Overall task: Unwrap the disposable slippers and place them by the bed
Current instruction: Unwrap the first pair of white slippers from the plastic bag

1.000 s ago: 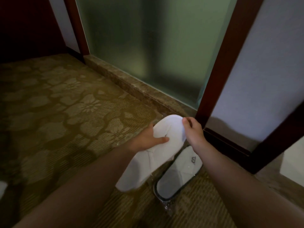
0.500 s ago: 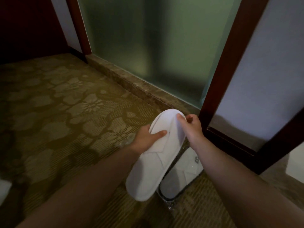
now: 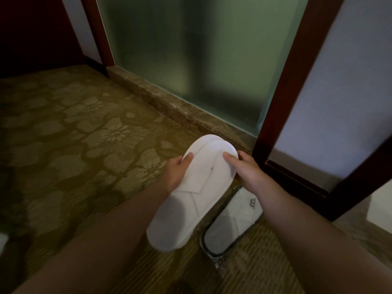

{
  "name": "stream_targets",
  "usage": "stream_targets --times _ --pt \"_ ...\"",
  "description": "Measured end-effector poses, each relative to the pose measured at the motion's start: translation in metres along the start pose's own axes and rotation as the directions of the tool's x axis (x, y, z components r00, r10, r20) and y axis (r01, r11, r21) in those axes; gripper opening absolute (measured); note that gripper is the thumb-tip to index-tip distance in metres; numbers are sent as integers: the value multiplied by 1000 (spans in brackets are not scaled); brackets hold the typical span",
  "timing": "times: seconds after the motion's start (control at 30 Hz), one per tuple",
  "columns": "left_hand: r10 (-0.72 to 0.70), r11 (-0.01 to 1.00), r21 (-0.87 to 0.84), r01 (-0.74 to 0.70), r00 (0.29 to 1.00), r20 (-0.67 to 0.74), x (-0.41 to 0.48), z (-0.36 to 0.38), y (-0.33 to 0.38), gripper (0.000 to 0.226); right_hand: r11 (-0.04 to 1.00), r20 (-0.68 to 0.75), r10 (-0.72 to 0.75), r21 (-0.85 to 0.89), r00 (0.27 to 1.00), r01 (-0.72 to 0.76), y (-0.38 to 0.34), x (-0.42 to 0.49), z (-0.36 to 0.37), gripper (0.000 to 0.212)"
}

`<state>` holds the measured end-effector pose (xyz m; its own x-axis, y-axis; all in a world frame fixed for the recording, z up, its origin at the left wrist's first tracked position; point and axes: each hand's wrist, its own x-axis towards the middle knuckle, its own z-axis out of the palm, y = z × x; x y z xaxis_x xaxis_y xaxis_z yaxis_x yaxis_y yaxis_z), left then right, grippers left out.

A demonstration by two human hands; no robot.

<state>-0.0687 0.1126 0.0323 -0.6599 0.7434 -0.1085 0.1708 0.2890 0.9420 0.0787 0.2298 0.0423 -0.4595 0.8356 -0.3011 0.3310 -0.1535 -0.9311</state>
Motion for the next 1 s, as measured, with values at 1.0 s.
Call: stream_targets --times 1.0 --pt "113 807 589 -45 990 -80 7 -144 -62 33 978 390 185 -161 902 -132 34 6 89 21"
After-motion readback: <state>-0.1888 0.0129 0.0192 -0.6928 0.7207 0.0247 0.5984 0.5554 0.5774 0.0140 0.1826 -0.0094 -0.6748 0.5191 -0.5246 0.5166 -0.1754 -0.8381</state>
